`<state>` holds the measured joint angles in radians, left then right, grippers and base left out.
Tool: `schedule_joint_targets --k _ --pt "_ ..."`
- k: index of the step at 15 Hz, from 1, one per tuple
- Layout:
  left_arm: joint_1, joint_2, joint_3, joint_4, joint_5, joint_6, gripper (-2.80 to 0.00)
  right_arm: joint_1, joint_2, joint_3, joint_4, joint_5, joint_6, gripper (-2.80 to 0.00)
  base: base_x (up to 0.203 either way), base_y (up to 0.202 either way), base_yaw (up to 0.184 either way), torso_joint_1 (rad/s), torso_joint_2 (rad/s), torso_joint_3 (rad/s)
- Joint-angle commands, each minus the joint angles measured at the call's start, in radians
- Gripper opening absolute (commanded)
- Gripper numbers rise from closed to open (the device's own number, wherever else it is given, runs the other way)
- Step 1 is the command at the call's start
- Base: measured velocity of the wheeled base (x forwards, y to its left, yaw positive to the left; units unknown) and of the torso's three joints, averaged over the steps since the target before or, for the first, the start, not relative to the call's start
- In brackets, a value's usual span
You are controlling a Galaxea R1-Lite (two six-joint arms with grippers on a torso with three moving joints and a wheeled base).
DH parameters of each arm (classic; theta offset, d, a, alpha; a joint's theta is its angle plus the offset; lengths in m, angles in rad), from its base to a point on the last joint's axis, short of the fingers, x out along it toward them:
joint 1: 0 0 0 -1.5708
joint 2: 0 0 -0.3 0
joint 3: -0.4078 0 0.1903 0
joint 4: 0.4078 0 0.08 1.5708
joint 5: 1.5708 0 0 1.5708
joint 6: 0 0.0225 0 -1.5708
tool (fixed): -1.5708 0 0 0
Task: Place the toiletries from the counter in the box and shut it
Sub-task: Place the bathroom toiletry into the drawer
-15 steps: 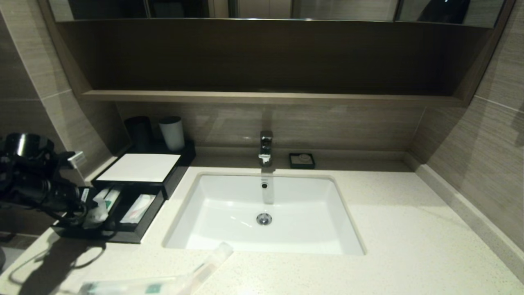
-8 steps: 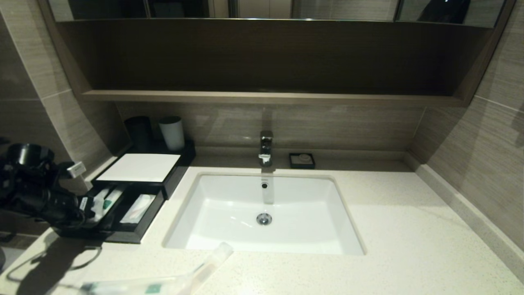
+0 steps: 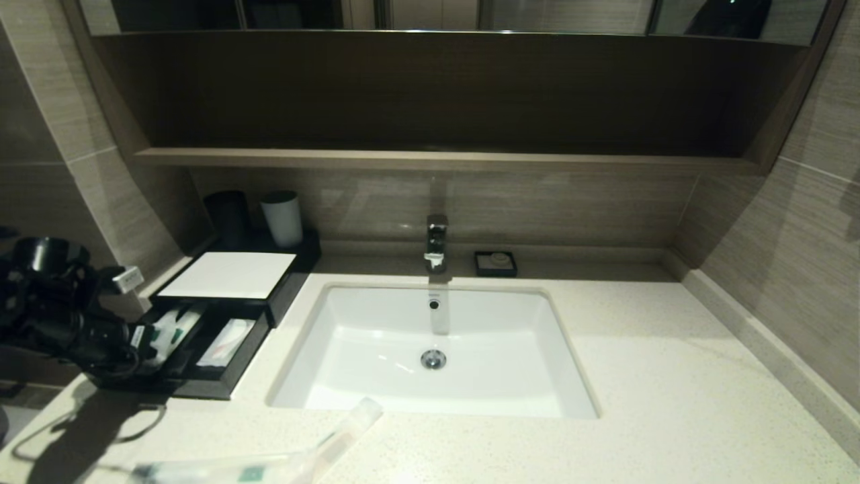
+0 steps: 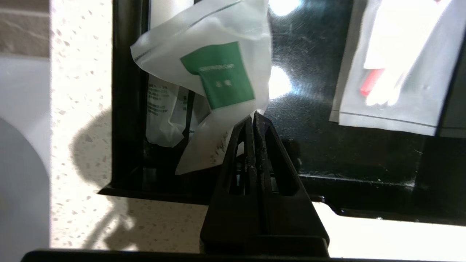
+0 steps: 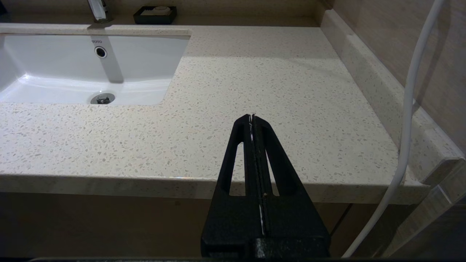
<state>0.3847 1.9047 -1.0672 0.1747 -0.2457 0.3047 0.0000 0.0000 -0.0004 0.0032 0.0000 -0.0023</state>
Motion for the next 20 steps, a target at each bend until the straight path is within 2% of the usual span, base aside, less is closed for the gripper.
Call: schedule_joint_targets --k 1,7,15,20 --pt "-0.002 -0.031 0.001 -0.007 -0.003 0.010 -2.80 0.000 -0.002 -0.001 0.000 0.000 -0.001 -2.80 0.000 0.000 0.000 0.000 0.00 0.000" --pt "0.000 0.040 -0.041 -0.049 0.000 0.001 -2.80 0.000 -0.001 0.000 0.000 0.000 -0.001 -2.80 0.000 0.000 0.000 0.000 0.00 0.000" --pt "-0.003 -0.068 -0.009 -0.048 -0.006 0.012 -2.80 0.000 -0.001 -0.001 0.000 0.000 -0.001 -2.80 0.000 0.000 0.000 0.000 0.00 0.000" --pt "0.000 -0.007 -0.038 -0.111 -0.004 -0.001 -2.80 0.000 0.000 -0.001 0.000 0.000 -0.001 -2.80 0.000 0.000 0.000 0.000 0.00 0.000"
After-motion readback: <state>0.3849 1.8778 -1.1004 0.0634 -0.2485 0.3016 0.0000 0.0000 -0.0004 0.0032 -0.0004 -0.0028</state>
